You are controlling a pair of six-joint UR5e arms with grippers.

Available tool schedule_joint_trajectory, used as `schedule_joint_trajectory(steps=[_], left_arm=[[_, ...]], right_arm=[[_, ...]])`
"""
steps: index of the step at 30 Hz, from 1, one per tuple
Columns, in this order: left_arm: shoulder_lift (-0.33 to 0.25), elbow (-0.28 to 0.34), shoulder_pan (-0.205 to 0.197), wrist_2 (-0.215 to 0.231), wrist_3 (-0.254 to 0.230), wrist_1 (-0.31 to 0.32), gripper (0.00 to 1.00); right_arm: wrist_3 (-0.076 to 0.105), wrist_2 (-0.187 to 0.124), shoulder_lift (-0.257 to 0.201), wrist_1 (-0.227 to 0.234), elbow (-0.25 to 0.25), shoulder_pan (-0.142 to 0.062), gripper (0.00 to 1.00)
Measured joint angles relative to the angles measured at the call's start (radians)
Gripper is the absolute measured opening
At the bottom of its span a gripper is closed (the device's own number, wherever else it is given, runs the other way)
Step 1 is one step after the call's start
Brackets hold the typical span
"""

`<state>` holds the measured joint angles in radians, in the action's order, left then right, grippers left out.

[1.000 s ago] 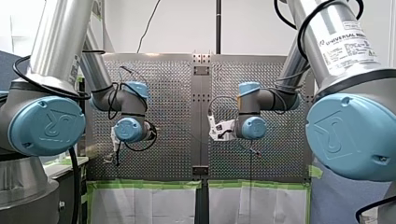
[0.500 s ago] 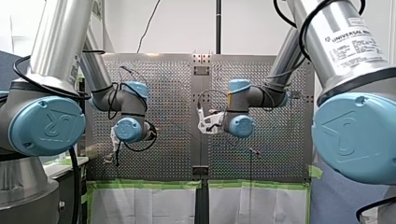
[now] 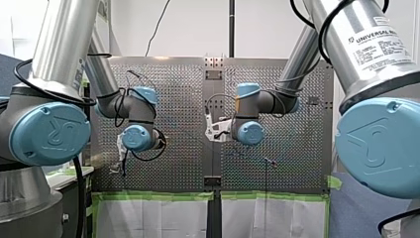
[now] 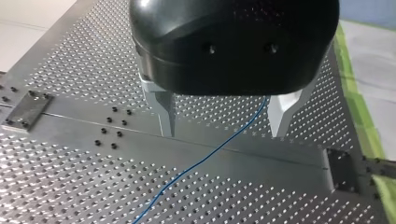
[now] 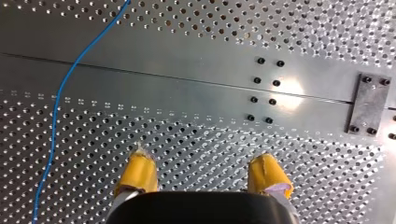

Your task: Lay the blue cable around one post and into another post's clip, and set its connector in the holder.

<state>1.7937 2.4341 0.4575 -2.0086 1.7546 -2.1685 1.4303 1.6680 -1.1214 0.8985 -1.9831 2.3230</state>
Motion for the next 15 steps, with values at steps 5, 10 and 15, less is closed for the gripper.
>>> schedule_joint_trajectory(steps=[5,10,15], left_arm=[[0.000,0.000,0.000,-0.013,-0.017,0.041,0.98],[0.000,0.000,0.000,-0.015,-0.021,0.075,0.98],[0.000,0.000,0.000,-0.016,-0.027,0.091,0.98]], right_arm=[[0.014,-0.001,0.007,-0.019,-0.002,0.000,0.99],[0.019,-0.003,0.014,-0.041,-0.002,0.000,0.99],[0.019,-0.006,0.016,-0.048,-0.002,0.000,0.99]])
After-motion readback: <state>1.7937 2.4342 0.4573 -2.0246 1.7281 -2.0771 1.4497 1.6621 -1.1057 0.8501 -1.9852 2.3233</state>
